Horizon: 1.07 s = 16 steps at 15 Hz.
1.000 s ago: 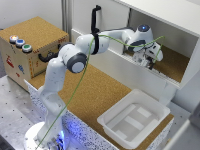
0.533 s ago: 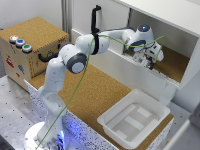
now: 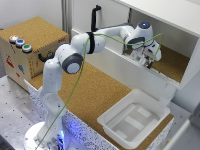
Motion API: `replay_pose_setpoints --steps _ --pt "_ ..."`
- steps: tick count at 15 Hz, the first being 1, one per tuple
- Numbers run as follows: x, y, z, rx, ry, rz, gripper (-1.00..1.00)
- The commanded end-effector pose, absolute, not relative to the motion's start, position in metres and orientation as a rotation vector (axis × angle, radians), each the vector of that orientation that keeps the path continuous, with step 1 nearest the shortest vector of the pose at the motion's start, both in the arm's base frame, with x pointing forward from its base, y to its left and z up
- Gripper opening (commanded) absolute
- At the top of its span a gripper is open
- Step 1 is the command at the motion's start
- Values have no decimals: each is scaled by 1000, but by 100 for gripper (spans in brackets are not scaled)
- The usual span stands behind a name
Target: Move to the white box and store the purple object
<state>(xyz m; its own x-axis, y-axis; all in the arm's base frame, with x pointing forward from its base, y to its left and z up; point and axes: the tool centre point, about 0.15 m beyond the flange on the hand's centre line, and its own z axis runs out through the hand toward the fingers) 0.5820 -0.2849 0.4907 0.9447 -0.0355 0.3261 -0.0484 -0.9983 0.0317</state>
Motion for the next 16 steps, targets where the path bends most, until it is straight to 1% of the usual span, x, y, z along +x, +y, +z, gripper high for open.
replay_pose_setpoints --steps 1,8,13,15,16 --pt "517 -302 463 3014 -10 480 -100" --pt "439 -363 389 3013 -101 222 -100" --pt "401 -380 330 3076 -29 178 -100" --pt "391 -393 296 3078 -35 44 -100" --pt "385 -397 286 3069 -42 17 -100"
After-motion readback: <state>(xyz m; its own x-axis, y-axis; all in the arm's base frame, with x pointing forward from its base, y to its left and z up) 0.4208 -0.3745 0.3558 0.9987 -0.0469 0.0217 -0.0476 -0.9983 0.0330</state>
